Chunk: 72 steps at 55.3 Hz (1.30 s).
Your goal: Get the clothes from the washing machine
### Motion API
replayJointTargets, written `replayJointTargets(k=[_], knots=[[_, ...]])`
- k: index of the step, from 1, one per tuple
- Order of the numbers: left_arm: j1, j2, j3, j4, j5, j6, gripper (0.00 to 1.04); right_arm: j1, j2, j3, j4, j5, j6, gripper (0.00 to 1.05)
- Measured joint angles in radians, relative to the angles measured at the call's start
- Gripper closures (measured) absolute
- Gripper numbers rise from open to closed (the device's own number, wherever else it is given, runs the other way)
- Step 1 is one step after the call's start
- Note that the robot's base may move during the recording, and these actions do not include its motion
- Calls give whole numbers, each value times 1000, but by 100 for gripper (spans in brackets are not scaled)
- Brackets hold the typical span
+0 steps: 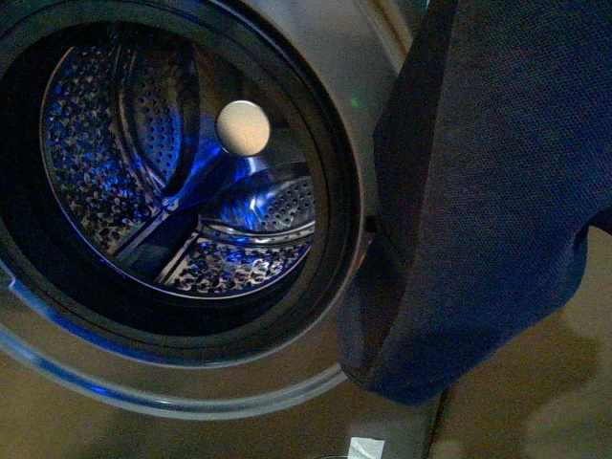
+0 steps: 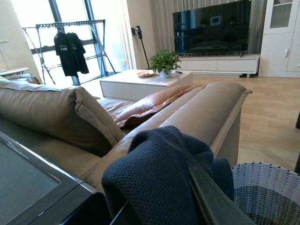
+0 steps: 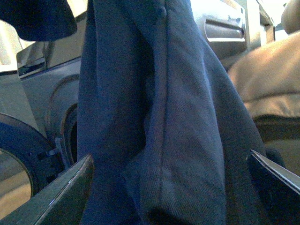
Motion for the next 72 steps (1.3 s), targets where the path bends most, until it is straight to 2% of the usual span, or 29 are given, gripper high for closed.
replayJointTargets(k=[6, 16, 43, 54, 63, 65, 72], knots=[[0, 0, 0, 0, 0, 0, 97, 84, 159, 114, 89, 55, -46, 7], [0, 0, 0, 0, 0, 0, 97, 163, 346, 238, 119, 74, -112, 7], [0, 0, 0, 0, 0, 0, 97, 259, 577, 456, 152, 131, -170, 7], [0, 0, 0, 0, 0, 0, 97, 294, 612, 474, 156, 145, -154, 7], [0, 0, 0, 0, -1, 0, 97, 315, 626, 471, 175, 114, -103, 7], [0, 0, 0, 0, -1, 0, 97, 318, 626, 468, 183, 109, -90, 10], [0, 0, 0, 0, -1, 0, 97, 321, 626, 460, 197, 93, -41, 29]])
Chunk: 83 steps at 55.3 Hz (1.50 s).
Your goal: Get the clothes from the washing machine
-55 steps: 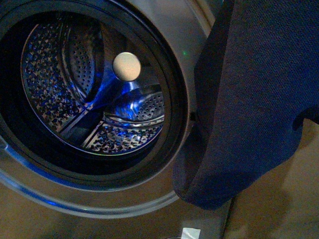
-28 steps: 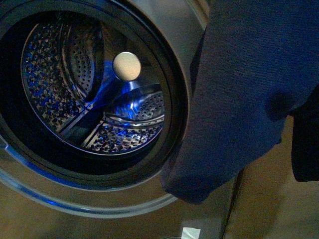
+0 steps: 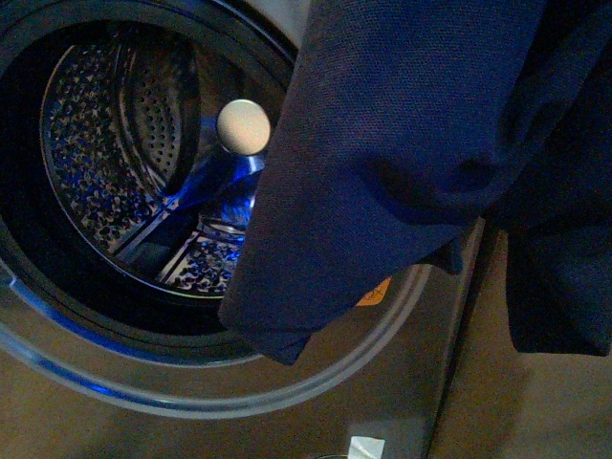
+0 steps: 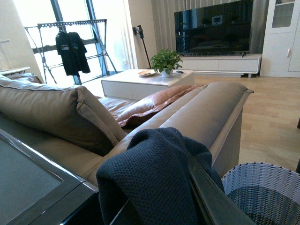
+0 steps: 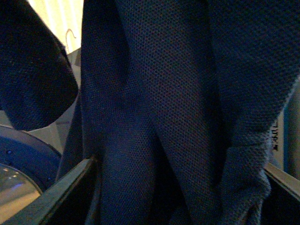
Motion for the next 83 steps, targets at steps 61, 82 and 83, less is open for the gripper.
replayJointTargets(k=[61, 82, 83], knots=[[0, 0, 3, 0, 0, 0, 97, -61, -251, -20, 58, -157, 562, 100], [0, 0, 3, 0, 0, 0, 97, -31, -309, 16, 32, -128, 541, 100], [0, 0, 3, 0, 0, 0, 97, -42, -319, 17, 39, -131, 550, 100]])
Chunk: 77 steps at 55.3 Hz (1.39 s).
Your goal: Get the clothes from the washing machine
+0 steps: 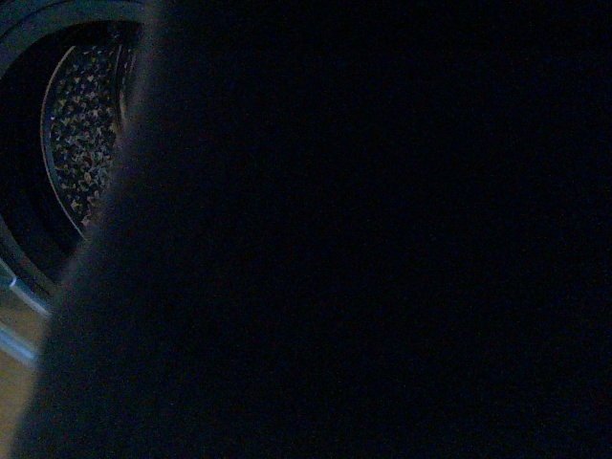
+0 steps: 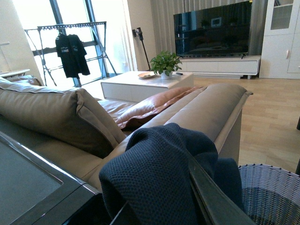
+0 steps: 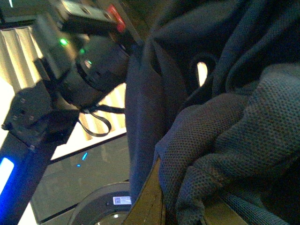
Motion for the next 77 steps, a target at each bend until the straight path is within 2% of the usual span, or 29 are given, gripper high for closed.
replayJointTargets(k=[7, 10, 17, 26, 36, 37, 39, 42, 51, 61, 77], knots=[[0, 0, 0, 0, 0, 0, 97, -66, -39, 26, 30, -24, 45, 100], [0, 0, 0, 0, 0, -3, 97, -124, -54, 62, 55, -34, 81, 100], [0, 0, 0, 0, 2, -3, 77, -255, -60, 138, 105, -51, 161, 100], [-1, 0, 0, 0, 3, -3, 49, -464, -14, 240, 163, -63, 251, 100], [-1, 0, 0, 0, 1, -3, 6, -722, 138, 398, 145, -46, 263, 100], [-1, 0, 0, 0, 1, -2, 4, -743, 154, 414, 139, -36, 262, 100], [-1, 0, 0, 0, 1, -2, 7, -809, 200, 462, 126, -11, 259, 100], [-1, 0, 1, 0, 1, -2, 6, -898, 253, 519, 111, 6, 264, 100], [-1, 0, 1, 0, 1, -2, 7, -1075, 314, 606, 76, 18, 237, 100], [-1, 0, 2, 0, 1, -2, 7, -1183, 313, 594, -21, -37, 94, 100], [-1, 0, 4, 0, 1, -2, 7, -1333, 421, 413, -190, -161, -192, 100]])
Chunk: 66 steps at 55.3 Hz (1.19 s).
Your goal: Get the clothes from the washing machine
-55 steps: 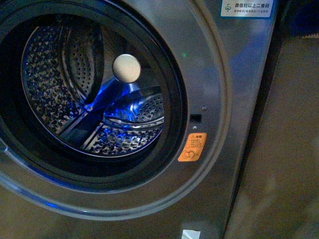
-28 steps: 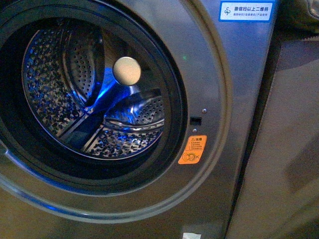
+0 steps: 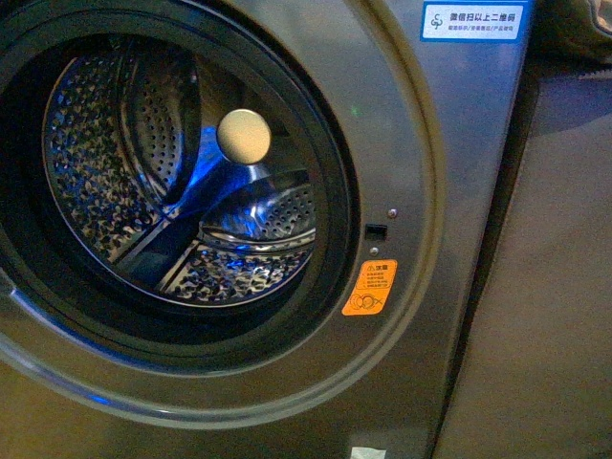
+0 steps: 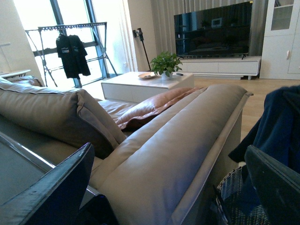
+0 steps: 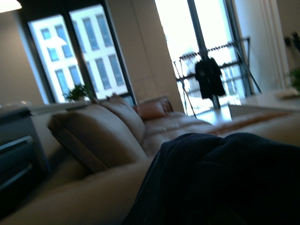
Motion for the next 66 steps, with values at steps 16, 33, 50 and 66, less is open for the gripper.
replayJointTargets(k=[16, 33, 50, 66], knots=[[0, 0, 0, 0, 0, 0, 7, -29, 156, -148, -398, -104, -220, 100], [0, 0, 1, 0, 0, 0, 7, 17, 200, -301, -669, -82, -291, 71], [0, 0, 2, 0, 0, 0, 7, 43, 217, -339, -756, 28, -208, 16], [0, 0, 2, 0, 0, 0, 7, 74, 150, -325, -687, 156, -295, 7]])
